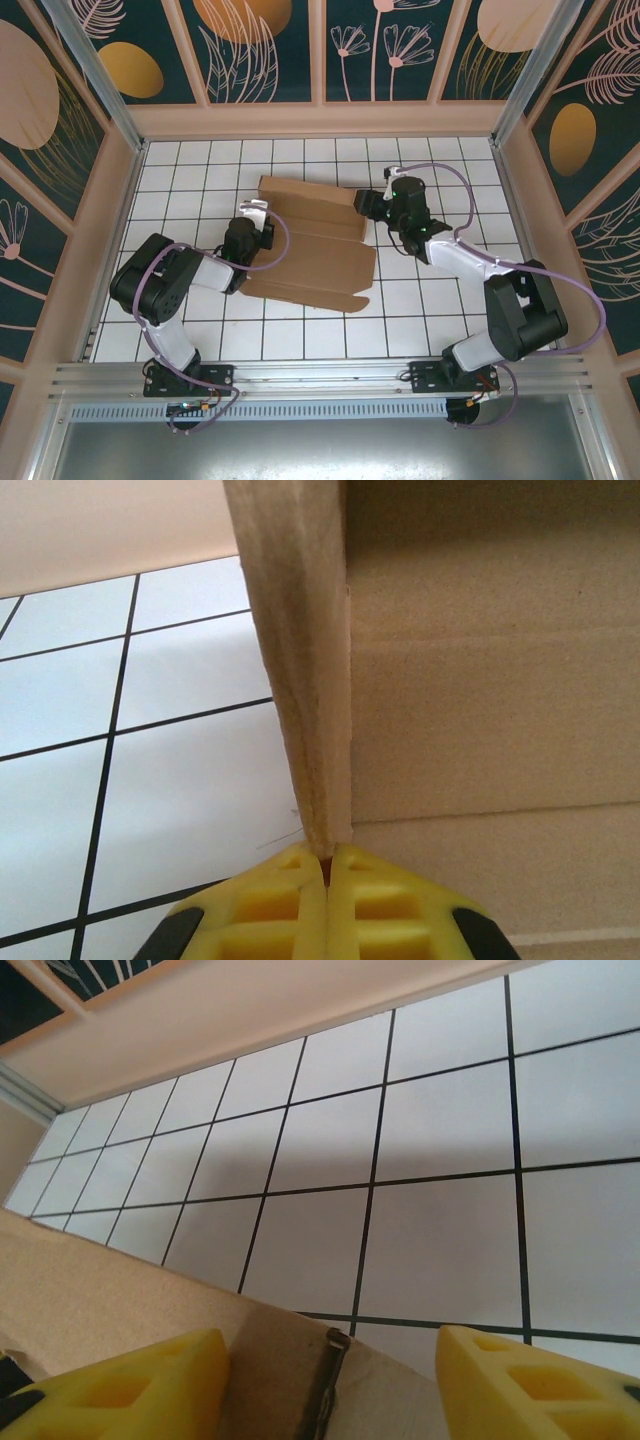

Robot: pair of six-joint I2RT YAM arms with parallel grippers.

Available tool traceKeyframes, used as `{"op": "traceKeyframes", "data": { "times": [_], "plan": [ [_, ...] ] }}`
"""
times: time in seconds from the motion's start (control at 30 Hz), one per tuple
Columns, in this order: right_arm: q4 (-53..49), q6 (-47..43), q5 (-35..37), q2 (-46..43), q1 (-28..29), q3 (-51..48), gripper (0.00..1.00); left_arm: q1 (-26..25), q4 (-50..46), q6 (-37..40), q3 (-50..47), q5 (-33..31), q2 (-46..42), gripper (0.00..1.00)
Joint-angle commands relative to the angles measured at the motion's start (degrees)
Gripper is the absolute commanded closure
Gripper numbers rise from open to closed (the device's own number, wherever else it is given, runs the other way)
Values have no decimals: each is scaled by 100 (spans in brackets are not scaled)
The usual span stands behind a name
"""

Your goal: Fold the paper box

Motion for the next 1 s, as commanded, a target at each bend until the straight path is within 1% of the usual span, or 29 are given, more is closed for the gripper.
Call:
{"op": "traceKeyframes", "data": {
  "times": [0.0,0.13,0.33,0.4,0.53,0.83,0.97],
  "plan": [
    [-814,124,-187,242,153,81,37,-65,645,-104,-98,252,53,100],
    [-746,249,-364,252,84,54,30,-66,666,-101,-180,327,53,100],
    [-400,344,-893,238,43,-37,28,-65,615,-164,-175,467,48,100],
    [-345,341,-924,209,52,-82,29,-65,616,-211,-179,459,28,100],
    [-335,291,-742,44,54,-211,31,-66,773,-248,-258,445,7,100],
    [-492,427,-1188,-145,8,-52,26,-65,700,-301,-235,541,-25,100],
    [-569,357,-1147,-69,25,-35,25,-66,674,-376,-251,594,-67,100]
  ]
}}
